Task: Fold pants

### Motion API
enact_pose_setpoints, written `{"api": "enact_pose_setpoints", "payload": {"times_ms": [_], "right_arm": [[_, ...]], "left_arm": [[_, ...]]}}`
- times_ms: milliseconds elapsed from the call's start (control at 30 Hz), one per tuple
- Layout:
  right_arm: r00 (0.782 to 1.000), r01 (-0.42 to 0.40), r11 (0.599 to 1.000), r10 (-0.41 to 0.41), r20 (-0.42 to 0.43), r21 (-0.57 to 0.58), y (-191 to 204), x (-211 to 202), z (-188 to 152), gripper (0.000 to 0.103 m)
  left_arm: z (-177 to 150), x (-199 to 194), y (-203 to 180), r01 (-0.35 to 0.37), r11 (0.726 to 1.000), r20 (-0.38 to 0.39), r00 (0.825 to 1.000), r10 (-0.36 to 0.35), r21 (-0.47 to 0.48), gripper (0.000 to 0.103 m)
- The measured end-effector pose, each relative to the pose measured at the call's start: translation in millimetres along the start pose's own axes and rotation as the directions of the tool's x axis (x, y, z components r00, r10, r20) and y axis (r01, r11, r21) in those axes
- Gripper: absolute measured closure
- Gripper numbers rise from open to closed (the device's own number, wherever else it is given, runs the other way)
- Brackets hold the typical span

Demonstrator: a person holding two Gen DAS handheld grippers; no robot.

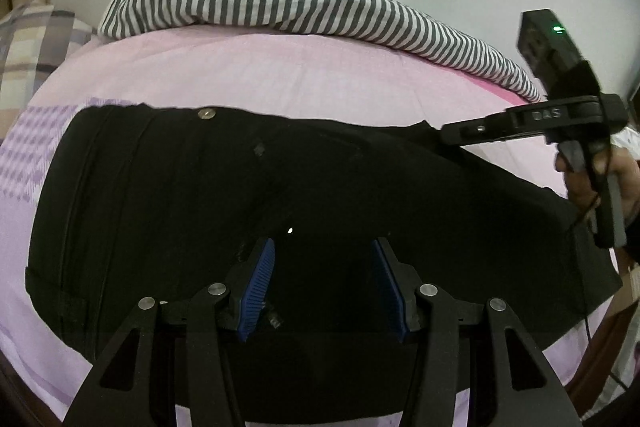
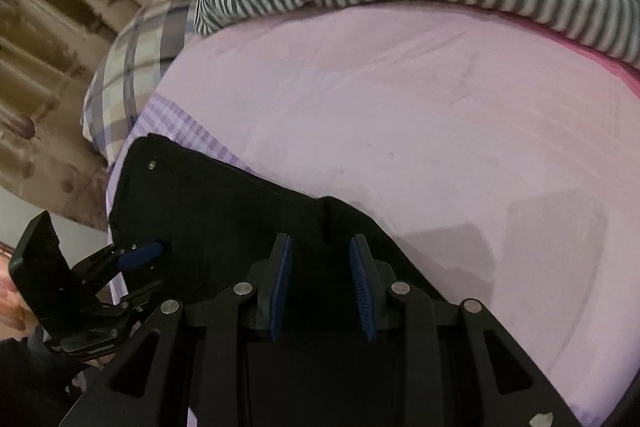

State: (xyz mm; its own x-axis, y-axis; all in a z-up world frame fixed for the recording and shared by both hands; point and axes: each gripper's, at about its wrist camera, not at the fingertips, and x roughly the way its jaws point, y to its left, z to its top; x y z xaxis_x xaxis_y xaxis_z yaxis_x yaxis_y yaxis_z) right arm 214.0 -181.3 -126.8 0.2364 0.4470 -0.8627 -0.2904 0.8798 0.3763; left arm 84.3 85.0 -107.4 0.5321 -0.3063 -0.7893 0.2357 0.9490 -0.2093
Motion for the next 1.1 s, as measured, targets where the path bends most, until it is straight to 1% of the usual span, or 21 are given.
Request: {"api": "enact_pose_setpoints", "payload": {"times_ms": [100,133,167,200,300,400,500,533,567,600,633,733,800,867,967,1033,1100], "right_arm": [[0.998,-0.038,0.999,0.037,-0.043,-0.01,1.9,11.6,2.7,0.075],[0.999,-0.033,0.999,0.032,-0.04,-0.022,3.4,12.4,3.1,0.085],[0.999,-0.028,0.999,0.027,-0.024,-0.036,5.9,11.7,4.4,0.093],[1.0,-0.024,0.999,0.024,-0.007,-0.037,6.6,9.0,5.5,0.095],[0.997,0.033,0.999,-0.031,0.076,-0.03,6.7,0.5,10.7,0.099],[0.994,0.076,0.997,-0.075,0.078,-0.019,3.5,8.4,13.7,0.1],[0.993,0.09,0.996,-0.089,0.082,-0.013,1.5,13.4,13.9,0.099],[0.993,0.09,0.996,-0.089,0.083,-0.006,1.4,13.0,13.8,0.096],[0.993,0.089,0.996,-0.089,0.084,0.001,1.3,11.0,14.1,0.092],[0.991,0.1,0.995,-0.101,0.086,0.015,1.0,7.5,14.4,0.085],[0.989,0.103,0.994,-0.106,0.099,0.035,1.3,1.1,13.6,0.075],[0.978,0.082,0.993,-0.096,0.187,0.08,0.5,-31.2,0.8,0.074],[0.973,0.081,0.991,-0.102,0.207,0.11,-1.4,-48.9,-14.1,0.074],[0.974,0.062,0.988,-0.091,0.209,0.141,-5.9,-59.5,-32.0,0.074],[0.977,0.067,0.981,-0.102,0.189,0.182,-15.1,-63.5,-60.6,0.074],[0.978,0.073,0.972,-0.114,0.176,0.224,-25.8,-62.5,-75.8,0.074],[0.975,0.072,0.956,-0.127,0.181,0.284,-40.7,-63.4,-90.1,0.074]], "left_arm": [[-0.5,-0.1,1.5,0.002,1.0,0.002,1.0,-0.002,0.01,0.051],[-1.0,-0.2,0.7,0.0,1.0,0.002,1.0,0.0,0.015,0.051],[-1.1,-0.3,0.4,-0.002,1.0,0.002,1.0,0.002,0.018,0.051],[-1.0,-0.1,0.2,-0.004,1.0,0.002,1.0,0.004,0.022,0.051],[-1.8,0.1,-0.7,-0.011,0.999,0.004,1.0,0.011,0.035,0.051],[-5.0,-0.2,-1.4,-0.02,0.999,0.007,1.0,0.019,0.042,0.051],[-9.7,-1.1,-3.4,-0.034,0.997,0.009,0.999,0.034,0.063,0.051],[-11.4,-1.4,-3.9,-0.037,0.997,0.012,0.999,0.037,0.072,0.051],[-12.5,-1.6,-4.4,-0.041,0.996,0.014,0.999,0.04,0.078,0.051],[-12.8,-1.5,-5.2,-0.045,0.995,0.014,0.999,0.044,0.084,0.051],[-12.3,-1.4,-6.3,-0.051,0.995,0.011,0.999,0.05,0.086,0.051],[-9.8,-4.1,-8.1,-0.053,0.997,0.005,0.999,0.053,0.064,0.051],[-9.5,-7.3,-10.6,-0.039,0.998,0.004,0.999,0.038,0.056,0.051],[-10.7,-10.9,-15.2,-0.028,0.997,0.007,1.0,0.028,0.065,0.05],[-16.7,-12.1,-23.4,-0.009,0.996,-0.011,1.0,0.01,0.089,0.05],[-20.6,-9.7,-26.7,-0.01,0.995,-0.027,1.0,0.013,0.103,0.05],[-24.8,-6.7,-28.7,-0.029,0.992,-0.036,0.999,0.034,0.12,0.05]]}}
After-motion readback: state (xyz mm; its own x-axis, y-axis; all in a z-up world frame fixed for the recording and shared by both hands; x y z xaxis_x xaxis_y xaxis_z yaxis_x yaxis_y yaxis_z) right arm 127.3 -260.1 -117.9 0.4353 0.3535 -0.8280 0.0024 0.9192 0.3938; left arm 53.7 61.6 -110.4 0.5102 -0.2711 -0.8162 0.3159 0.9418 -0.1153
